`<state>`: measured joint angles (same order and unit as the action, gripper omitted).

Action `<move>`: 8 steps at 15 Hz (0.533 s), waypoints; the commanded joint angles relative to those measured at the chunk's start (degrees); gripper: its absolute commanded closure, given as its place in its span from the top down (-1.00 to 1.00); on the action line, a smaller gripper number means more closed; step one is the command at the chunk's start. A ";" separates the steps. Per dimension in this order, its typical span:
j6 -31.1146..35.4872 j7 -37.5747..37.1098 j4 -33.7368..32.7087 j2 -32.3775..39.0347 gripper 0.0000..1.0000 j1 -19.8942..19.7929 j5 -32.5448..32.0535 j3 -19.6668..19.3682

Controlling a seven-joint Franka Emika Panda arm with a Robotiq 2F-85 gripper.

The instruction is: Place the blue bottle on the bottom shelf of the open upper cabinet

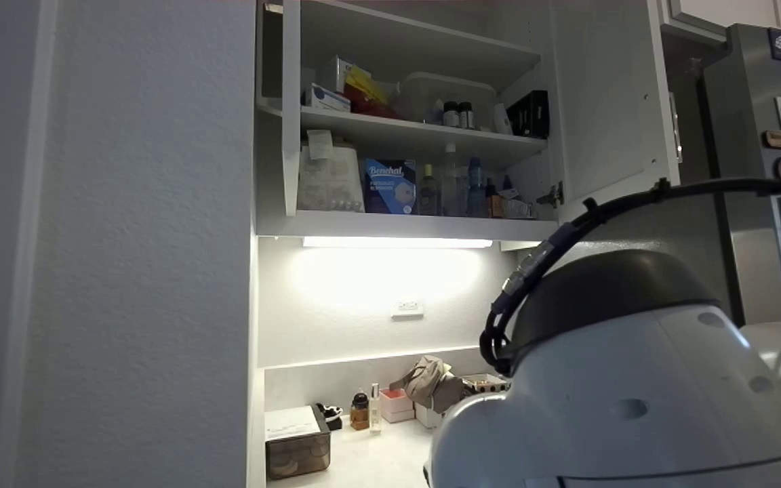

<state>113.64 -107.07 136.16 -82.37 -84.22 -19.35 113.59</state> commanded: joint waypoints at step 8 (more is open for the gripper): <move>-0.99 1.23 -1.21 -4.11 1.00 1.01 4.33 2.50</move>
<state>113.65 -107.07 136.42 -82.53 -83.94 -18.25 113.50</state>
